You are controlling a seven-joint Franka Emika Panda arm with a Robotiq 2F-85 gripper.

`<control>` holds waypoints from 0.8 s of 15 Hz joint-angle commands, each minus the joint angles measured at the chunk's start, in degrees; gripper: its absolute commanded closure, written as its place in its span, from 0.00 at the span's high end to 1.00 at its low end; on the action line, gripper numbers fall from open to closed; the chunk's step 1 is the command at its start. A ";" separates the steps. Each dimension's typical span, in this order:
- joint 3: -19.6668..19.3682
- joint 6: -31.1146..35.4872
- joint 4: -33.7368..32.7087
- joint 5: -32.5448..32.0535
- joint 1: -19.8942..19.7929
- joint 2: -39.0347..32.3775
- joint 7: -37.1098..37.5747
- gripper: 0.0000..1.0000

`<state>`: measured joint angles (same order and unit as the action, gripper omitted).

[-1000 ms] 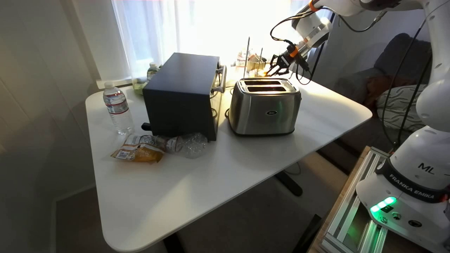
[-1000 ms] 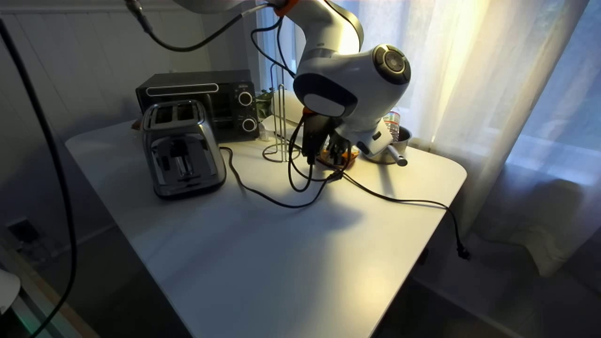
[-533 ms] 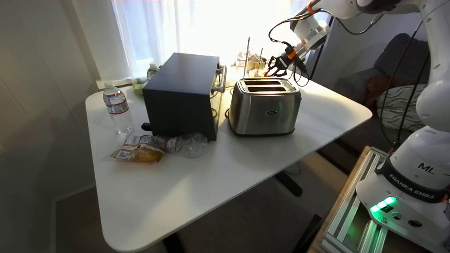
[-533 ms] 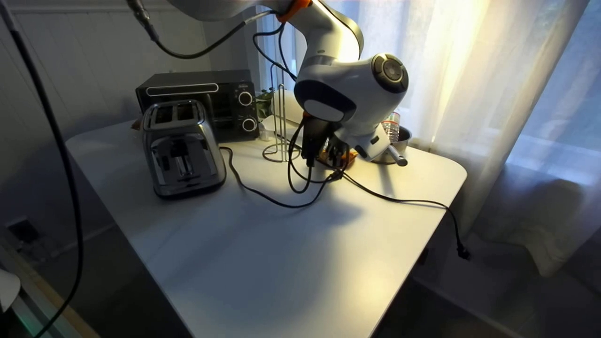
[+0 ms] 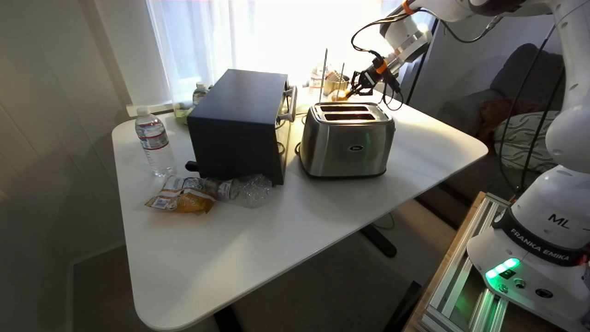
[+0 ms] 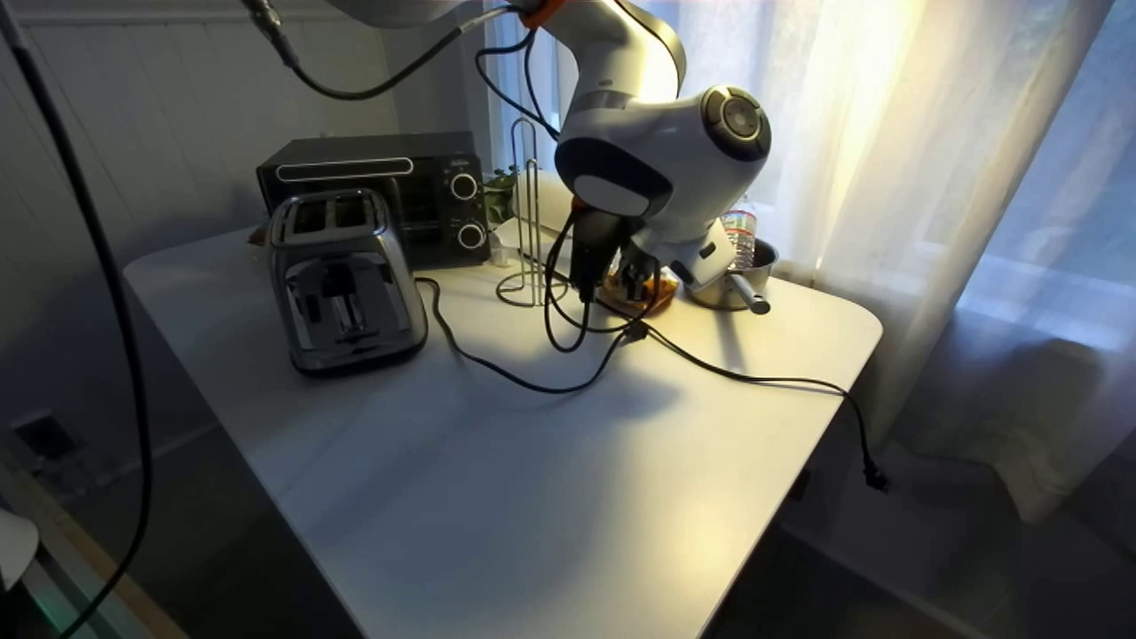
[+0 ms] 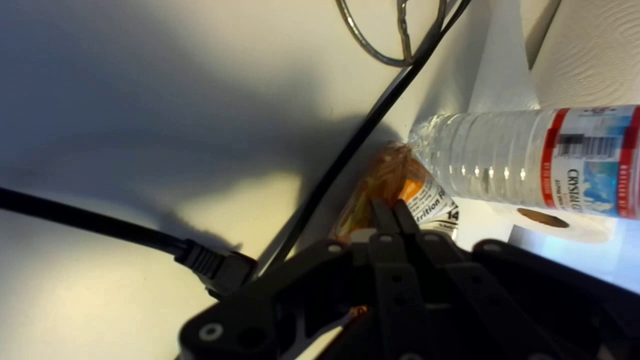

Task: Pick up the snack packet near the pot and slot it in the toaster

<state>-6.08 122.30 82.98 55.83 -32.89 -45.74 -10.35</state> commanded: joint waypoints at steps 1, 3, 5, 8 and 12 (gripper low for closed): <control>-0.42 -2.30 2.90 0.79 0.53 4.89 0.97 0.05; -1.36 -1.91 4.46 0.00 1.54 7.42 1.76 0.04; -2.84 -2.43 6.45 -1.62 2.63 10.38 4.27 0.04; -5.48 -2.98 10.20 -4.42 4.47 15.19 6.87 0.03; -8.65 -10.01 16.11 -12.63 6.51 23.32 12.09 0.00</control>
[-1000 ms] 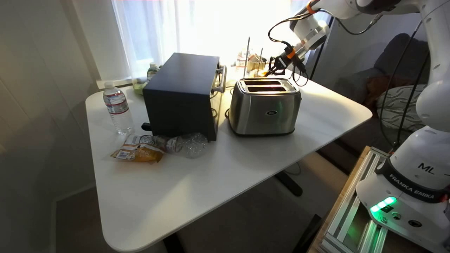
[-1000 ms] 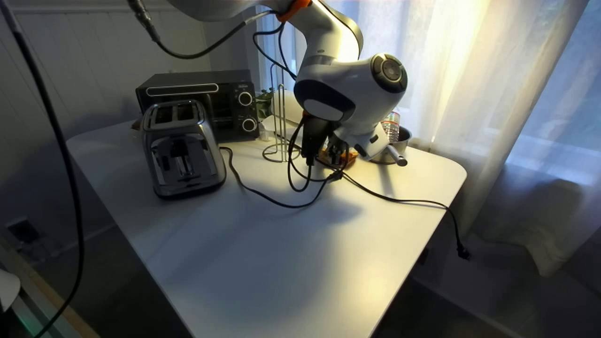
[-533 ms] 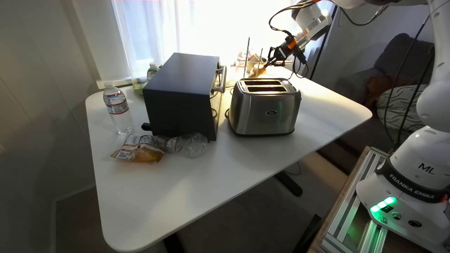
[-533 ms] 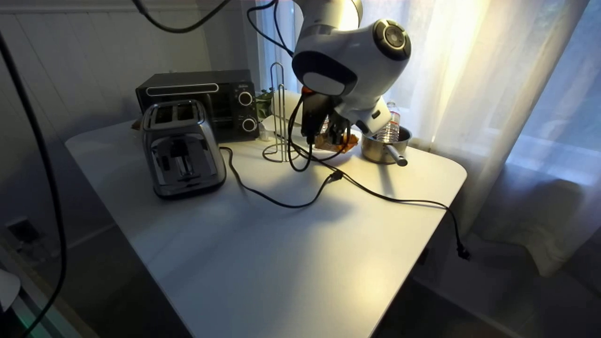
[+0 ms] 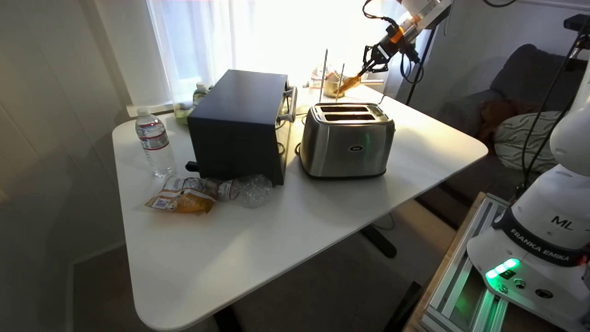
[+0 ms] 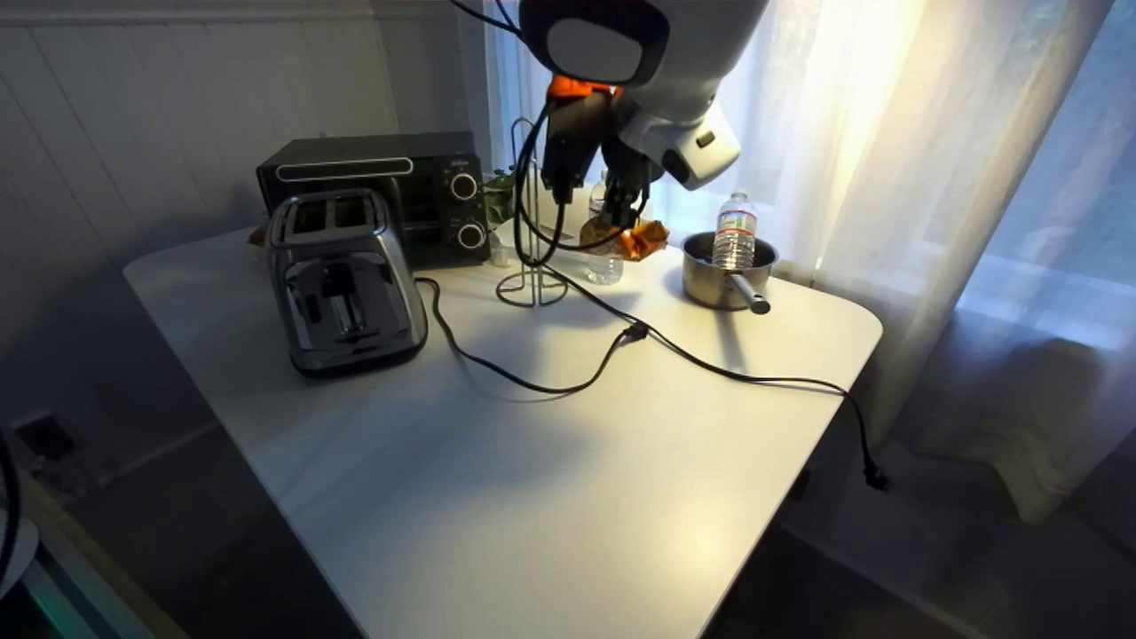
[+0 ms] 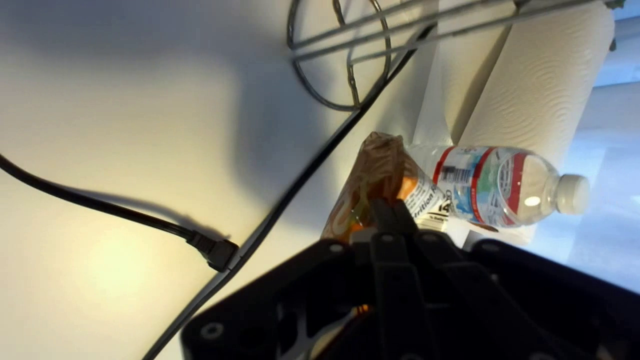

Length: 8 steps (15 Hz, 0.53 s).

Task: Pick up the snack packet near the pot and slot it in the toaster

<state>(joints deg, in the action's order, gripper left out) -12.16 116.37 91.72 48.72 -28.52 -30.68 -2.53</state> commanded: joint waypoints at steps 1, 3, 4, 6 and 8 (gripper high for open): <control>-3.48 -5.66 8.72 -8.26 2.79 10.34 5.72 0.01; -4.88 -6.65 10.87 -12.87 3.81 14.08 7.86 0.01; -5.49 -6.18 11.86 -15.04 4.33 15.94 8.94 0.01; -6.33 -8.38 12.67 -19.41 4.64 18.94 11.36 0.01; -6.32 -16.14 12.68 -21.95 4.12 21.57 11.63 0.01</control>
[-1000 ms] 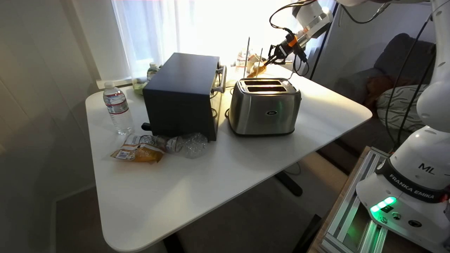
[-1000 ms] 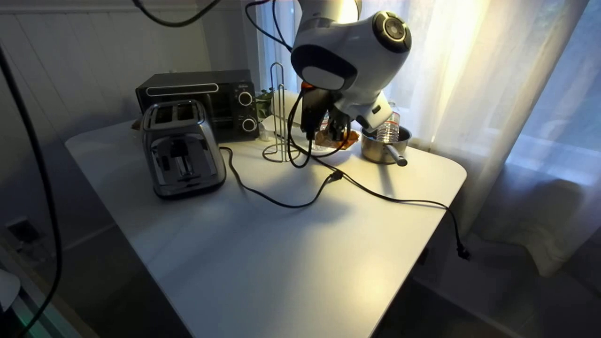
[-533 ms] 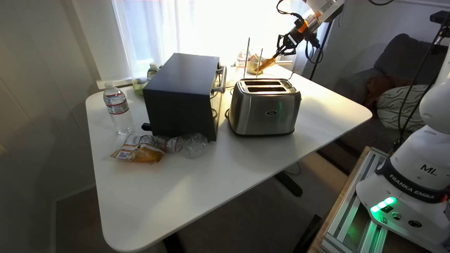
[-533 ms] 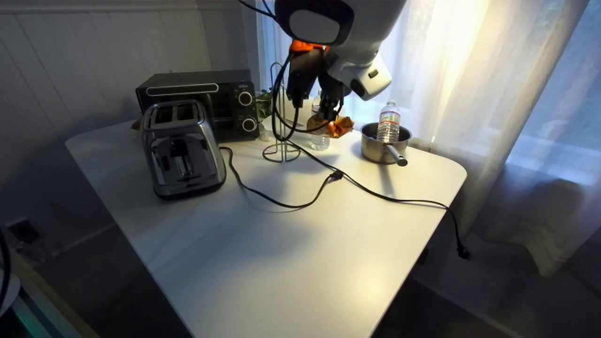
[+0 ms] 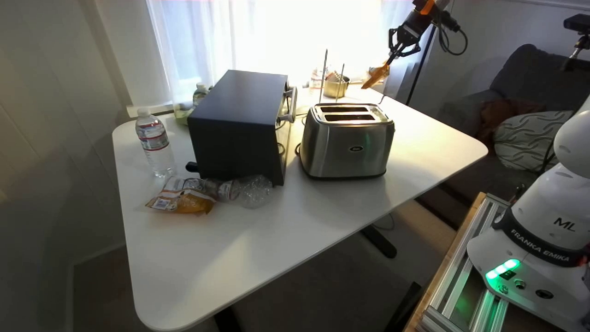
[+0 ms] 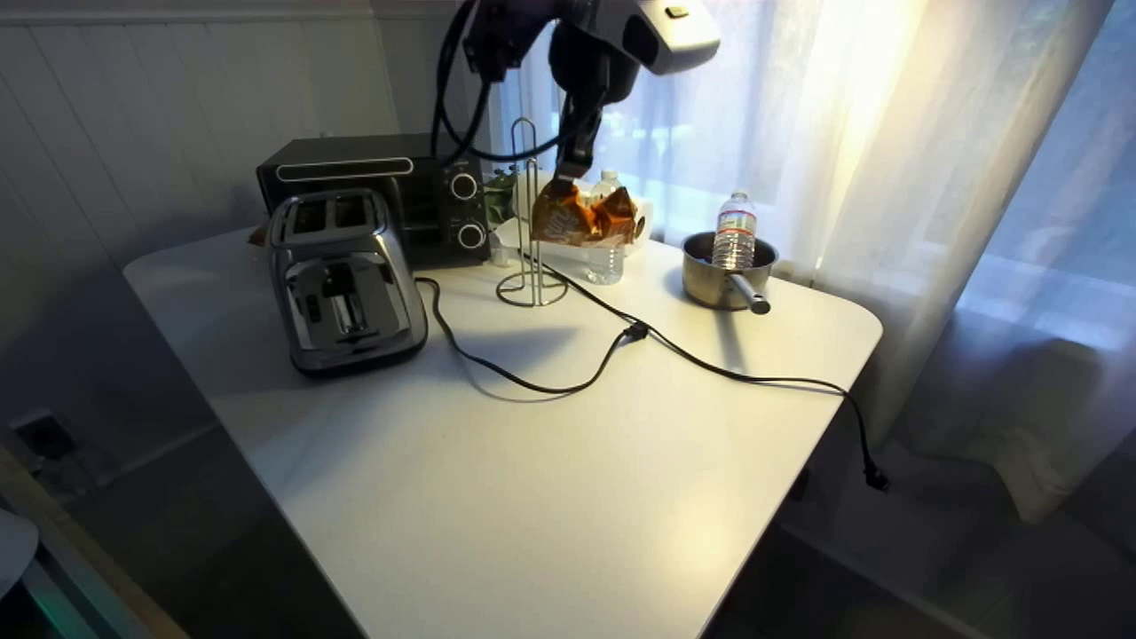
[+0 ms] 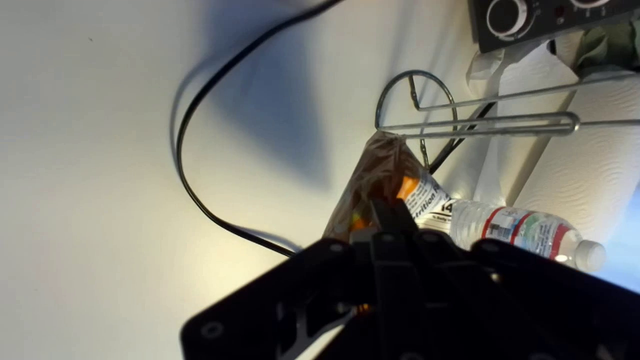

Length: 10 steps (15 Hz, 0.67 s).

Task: Pick up the snack packet near the pot and slot it in the toaster

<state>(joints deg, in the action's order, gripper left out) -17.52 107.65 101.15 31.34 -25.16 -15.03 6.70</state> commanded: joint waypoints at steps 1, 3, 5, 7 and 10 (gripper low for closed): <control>-1.03 -11.76 2.98 -5.03 0.58 6.88 2.36 0.01; -1.26 -21.94 2.33 -4.31 0.30 8.32 1.26 0.01; -1.59 -29.25 2.08 -4.11 0.74 9.33 2.24 0.01; -1.68 -34.91 2.13 -2.36 0.94 9.76 3.17 0.01; -1.62 -41.51 2.36 1.31 1.38 8.92 6.39 0.00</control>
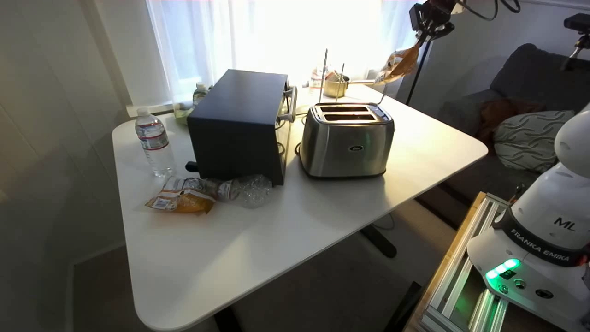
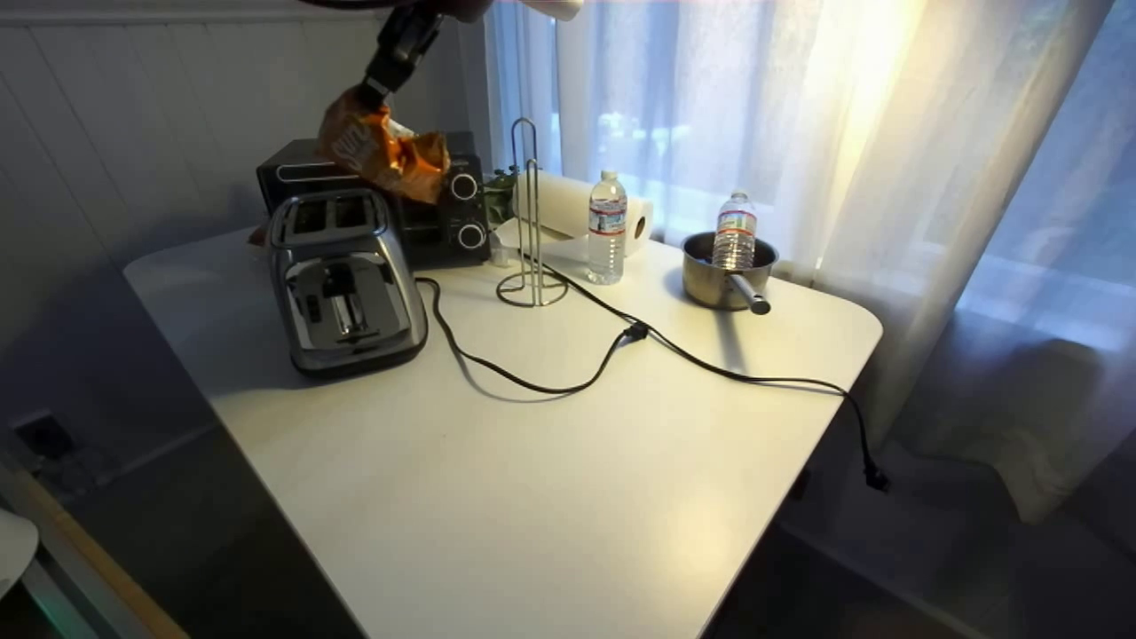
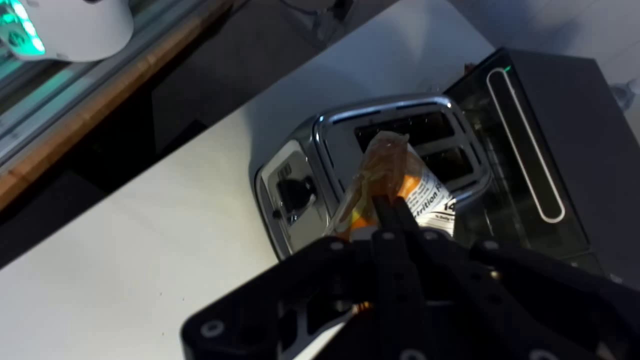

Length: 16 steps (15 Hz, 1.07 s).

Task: Pick up the snack packet near the pot and slot it in the toaster

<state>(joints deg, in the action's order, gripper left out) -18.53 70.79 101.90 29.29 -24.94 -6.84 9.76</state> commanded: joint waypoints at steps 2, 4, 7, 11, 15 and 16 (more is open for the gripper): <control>-0.55 -7.49 1.80 7.68 1.58 -0.68 6.74 0.00; -0.95 -6.09 0.77 5.33 1.92 -0.82 4.66 0.01; -0.92 -6.51 1.09 6.31 2.16 -1.44 5.44 0.01; -0.94 -6.55 1.09 6.34 2.15 -1.52 5.49 0.00; -0.27 -5.95 4.76 8.55 3.52 0.23 8.57 0.00; -0.17 -5.89 5.91 9.25 3.98 0.56 9.94 0.00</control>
<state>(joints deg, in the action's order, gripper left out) -18.47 64.60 104.13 35.95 -22.56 -8.21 16.10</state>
